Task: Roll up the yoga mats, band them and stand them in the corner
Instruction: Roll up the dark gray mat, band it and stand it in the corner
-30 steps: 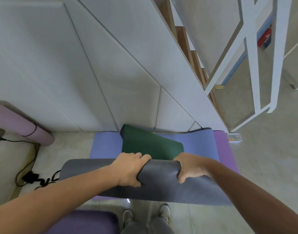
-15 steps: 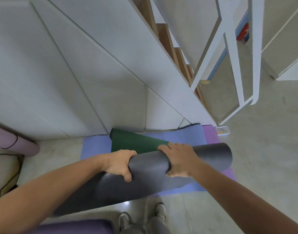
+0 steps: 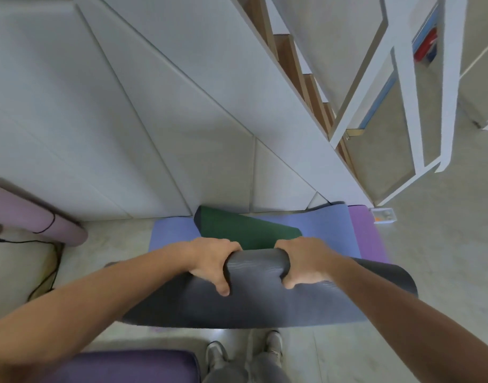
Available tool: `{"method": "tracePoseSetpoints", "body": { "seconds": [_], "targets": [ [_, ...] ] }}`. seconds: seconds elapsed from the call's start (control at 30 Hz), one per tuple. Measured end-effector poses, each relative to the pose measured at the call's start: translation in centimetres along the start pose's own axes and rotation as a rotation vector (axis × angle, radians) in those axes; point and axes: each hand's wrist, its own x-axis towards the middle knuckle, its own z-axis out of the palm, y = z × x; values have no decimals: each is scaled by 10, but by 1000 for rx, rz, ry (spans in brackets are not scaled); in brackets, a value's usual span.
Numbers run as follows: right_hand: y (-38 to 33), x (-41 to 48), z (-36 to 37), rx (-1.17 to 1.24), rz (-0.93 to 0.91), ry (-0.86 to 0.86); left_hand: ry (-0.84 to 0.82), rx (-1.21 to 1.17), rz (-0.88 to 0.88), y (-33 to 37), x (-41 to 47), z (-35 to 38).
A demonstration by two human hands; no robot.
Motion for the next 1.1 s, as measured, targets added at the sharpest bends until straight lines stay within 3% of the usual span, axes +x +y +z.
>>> {"method": "tracePoseSetpoints", "body": {
  "seconds": [0.07,0.13,0.23,0.37,0.47,0.57,0.7,0.77,0.87,0.93,1.03,1.1],
  "targets": [
    [6,2,-5,60,24,-36,204,290,-27,6,0,11],
    [8,1,-9,53,25,-81,288,306,-42,10,3,20],
    [8,-4,-13,-27,16,-82,194,106,-48,14,10,10],
    [-2,-10,-10,-281,-30,102,-20,-431,-7,12,8,-17],
    [-7,-11,-14,-247,-42,186,-120,-516,3,12,5,-31],
    [-2,-4,-26,-110,-3,118,-31,-289,19,22,7,-39],
    [7,5,-40,120,24,33,309,394,-44,39,3,-29],
    [6,4,-47,167,15,-5,421,433,-57,41,3,-22],
    [2,-3,-49,25,-19,17,350,296,-101,38,4,-30],
    [-1,-8,-40,-168,-44,114,239,58,-96,33,5,-39],
    [-5,-11,-16,-409,-64,400,61,-413,-14,28,0,-49],
    [-6,-10,-8,-469,-135,598,-20,-508,-1,26,-4,-53]
  ]
}}
